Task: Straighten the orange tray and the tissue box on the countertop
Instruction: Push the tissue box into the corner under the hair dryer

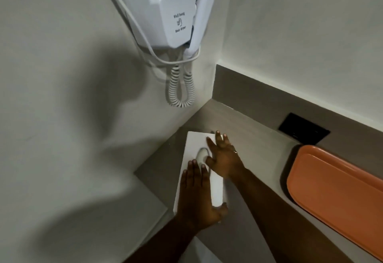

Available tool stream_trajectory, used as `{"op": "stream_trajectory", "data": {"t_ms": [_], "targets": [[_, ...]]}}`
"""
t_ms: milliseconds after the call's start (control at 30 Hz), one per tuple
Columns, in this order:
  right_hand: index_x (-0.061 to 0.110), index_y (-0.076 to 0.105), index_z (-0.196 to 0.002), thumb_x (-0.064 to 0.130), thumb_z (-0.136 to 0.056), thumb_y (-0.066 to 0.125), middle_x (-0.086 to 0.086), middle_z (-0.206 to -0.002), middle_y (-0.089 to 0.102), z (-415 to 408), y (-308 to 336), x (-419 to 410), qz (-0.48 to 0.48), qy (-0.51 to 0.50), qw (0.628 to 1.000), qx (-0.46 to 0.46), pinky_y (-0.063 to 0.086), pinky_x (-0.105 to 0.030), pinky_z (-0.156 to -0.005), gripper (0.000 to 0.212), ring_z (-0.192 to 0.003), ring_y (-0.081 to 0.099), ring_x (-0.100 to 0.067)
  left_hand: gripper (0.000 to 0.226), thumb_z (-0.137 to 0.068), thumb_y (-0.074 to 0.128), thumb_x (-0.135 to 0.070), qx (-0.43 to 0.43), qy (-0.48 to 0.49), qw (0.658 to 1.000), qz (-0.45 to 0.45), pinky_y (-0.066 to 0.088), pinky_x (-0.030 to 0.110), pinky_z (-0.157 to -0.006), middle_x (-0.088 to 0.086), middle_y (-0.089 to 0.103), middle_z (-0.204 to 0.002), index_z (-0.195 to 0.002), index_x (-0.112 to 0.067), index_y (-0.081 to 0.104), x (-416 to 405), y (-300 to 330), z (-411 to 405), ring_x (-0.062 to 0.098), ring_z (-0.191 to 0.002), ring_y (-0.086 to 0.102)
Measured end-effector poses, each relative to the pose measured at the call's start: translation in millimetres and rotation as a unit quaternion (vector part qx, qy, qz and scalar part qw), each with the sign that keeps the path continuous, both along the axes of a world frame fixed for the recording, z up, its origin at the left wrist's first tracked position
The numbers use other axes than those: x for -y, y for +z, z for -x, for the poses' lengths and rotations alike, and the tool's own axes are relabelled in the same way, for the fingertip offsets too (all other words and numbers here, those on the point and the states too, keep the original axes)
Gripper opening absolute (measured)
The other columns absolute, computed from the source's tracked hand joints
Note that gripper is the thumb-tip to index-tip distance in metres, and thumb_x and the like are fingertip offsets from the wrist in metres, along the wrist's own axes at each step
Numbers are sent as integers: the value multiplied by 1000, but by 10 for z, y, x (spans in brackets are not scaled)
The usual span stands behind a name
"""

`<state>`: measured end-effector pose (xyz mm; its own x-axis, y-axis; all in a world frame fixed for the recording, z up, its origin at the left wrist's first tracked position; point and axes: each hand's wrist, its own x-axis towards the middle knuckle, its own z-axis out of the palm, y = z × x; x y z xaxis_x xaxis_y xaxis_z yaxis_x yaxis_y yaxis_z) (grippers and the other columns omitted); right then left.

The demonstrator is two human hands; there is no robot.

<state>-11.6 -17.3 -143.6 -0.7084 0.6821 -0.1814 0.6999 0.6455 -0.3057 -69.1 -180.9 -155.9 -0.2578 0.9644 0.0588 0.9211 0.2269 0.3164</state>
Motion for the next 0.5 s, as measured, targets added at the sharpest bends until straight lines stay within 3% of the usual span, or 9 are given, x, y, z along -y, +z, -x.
{"op": "stream_trajectory", "data": {"t_ms": [133,233,333,400,500], "targets": [[19,2,-157,53,-99,39,-12,-164,-16,-181,-30,84,-8,-115,993,14,2,-51,-121,76,-149,-18,-36,118,-68,62,-73,-71,-169,983,34,8,54,-118,23,8,-157,-148,-1,15,-113,119,454,39,-144,0],[19,-4,-156,58,-101,30,-12,-163,-20,-245,0,116,-4,-115,993,19,-2,-51,-121,76,-148,-21,-34,110,-64,70,-70,-103,-196,975,-4,21,61,-112,23,28,-152,-144,-4,32,-132,153,510,43,-140,20],[23,-7,-156,75,-91,27,-7,-160,-26,-473,15,41,4,-26,999,24,-10,-49,-119,90,-147,-26,-29,104,-64,71,-67,-100,-134,986,-26,37,66,-101,23,32,-150,-142,-11,30,-30,91,357,46,-136,29],[30,-14,-154,90,-78,26,-2,-158,-32,-685,-7,-28,-6,68,997,40,-11,-48,-120,105,-146,-30,-25,97,-70,66,-65,-85,-71,994,-25,34,68,-102,23,27,-153,-145,-17,28,65,14,219,48,-138,25],[37,-28,-147,94,-73,30,2,-157,-36,-877,-41,-153,-41,170,983,54,-12,-46,-121,110,-144,-34,-21,93,-72,62,-70,-81,-33,996,-15,25,69,-106,24,24,-153,-145,-21,32,154,-50,107,50,-138,19]]}}
